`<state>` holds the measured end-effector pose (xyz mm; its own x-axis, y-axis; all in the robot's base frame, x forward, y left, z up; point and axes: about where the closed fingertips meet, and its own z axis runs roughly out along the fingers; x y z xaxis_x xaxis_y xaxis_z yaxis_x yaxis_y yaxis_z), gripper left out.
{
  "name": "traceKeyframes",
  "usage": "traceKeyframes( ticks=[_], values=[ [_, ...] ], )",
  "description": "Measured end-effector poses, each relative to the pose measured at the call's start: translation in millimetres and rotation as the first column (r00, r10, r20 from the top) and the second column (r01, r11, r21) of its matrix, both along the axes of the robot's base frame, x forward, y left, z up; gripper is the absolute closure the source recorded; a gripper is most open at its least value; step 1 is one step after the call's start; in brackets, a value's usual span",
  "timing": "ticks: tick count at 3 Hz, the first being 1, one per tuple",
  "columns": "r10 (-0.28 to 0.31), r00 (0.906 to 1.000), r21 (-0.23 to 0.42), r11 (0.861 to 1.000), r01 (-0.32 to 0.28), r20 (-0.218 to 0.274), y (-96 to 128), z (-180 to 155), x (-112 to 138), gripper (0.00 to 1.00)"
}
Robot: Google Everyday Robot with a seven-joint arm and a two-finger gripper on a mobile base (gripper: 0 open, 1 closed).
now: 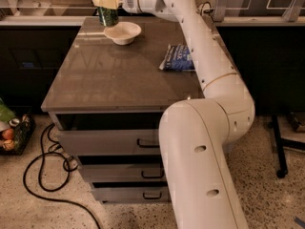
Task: Place green can into paper bowl
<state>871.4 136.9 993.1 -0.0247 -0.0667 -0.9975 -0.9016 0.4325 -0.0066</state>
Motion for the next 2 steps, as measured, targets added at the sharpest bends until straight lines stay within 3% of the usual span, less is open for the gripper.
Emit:
traceKeyframes(
  ticks=[1,2],
  values=[
    [-0.105,0.9944,0.021,0.994,0.106,-0.011,-16.7,-3.7,25.2,1.00],
    [-0.105,0.9944,0.021,0.994,0.106,-0.011,-16.6,-3.8,25.2,1.00]
  ],
)
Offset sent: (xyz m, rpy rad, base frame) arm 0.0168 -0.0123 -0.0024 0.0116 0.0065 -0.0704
